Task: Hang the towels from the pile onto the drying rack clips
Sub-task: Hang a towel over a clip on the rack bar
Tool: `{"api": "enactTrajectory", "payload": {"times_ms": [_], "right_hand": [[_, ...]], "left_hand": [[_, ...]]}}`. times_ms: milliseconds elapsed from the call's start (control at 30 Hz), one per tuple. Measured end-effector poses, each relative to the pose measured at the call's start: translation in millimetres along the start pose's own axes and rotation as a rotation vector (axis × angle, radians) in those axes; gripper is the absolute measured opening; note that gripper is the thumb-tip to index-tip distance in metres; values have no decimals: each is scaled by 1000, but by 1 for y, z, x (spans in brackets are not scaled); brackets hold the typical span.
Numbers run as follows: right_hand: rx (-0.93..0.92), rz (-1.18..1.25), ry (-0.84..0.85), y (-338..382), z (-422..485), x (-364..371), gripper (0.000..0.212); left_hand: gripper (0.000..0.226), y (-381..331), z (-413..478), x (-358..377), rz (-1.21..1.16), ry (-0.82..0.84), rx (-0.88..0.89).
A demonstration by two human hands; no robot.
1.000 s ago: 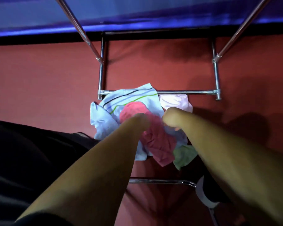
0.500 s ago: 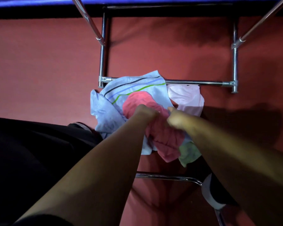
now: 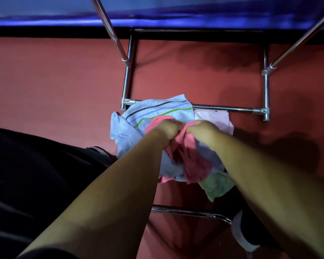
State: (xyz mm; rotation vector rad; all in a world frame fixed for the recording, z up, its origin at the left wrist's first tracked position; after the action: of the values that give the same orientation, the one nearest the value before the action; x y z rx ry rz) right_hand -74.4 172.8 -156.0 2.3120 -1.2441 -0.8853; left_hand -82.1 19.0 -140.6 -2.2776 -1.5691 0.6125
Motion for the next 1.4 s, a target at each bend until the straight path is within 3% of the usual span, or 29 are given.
{"api": "enactTrajectory", "payload": {"times_ms": [100,200,300,367,467,567,667,767,867,1000,1100,1167,1267,1333,1400], "right_hand": [[-50,178,-208,25,-11,-27,23],[-113,194,-361,45,-25,-52,19],[-134,287,-433,58,-43,-78,18],[-153,343,-473,67,-59,-97,15],[-180,586,-500,82,-86,-118,6],[-217,751,-508,97,-110,-135,8],[-262,687,-513,117,-133,-152,9],[-327,450,-503,142,-158,-166,9],[-374,221,-485,160,-182,-169,4],[-448,179,-358,178,-219,-161,52],[-486,168,-256,188,-238,-156,55],[-510,159,-301,193,-251,-162,45],[-542,11,-532,201,-272,-183,23],[-540,10,-630,200,-278,-196,28],[-525,167,-641,194,-281,-201,33]], "left_hand": [[53,-19,-10,-4,43,-31,80],[69,-44,-31,3,43,104,102],[39,-74,-57,0,-27,247,199],[49,-85,-65,-7,131,248,239],[53,-94,-79,-14,480,77,309],[32,-102,-111,-23,497,-122,417],[31,-113,-132,-30,360,-201,465],[33,-140,-161,-43,183,-246,554],[32,-171,-197,-47,177,-259,617],[37,-211,-245,-48,349,-382,663],[33,-230,-274,-38,509,-421,666],[39,-237,-290,-31,534,-398,674],[42,-246,-310,-33,506,-394,751],[41,-250,-321,-38,560,-419,822],[41,-250,-327,-40,706,-446,864]]}}
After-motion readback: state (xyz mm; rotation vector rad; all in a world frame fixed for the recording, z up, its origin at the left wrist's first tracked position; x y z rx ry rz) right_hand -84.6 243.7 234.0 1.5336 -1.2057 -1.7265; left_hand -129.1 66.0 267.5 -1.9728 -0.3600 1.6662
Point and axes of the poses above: each hand's wrist, its own z-axis towards the middle knuckle, its own x-axis out of the palm, y = z × x, the point moved 7 cm from there along z, towards the middle knuckle, and after that the axes turned 5 degrees about -x, right-handed, at the moved point
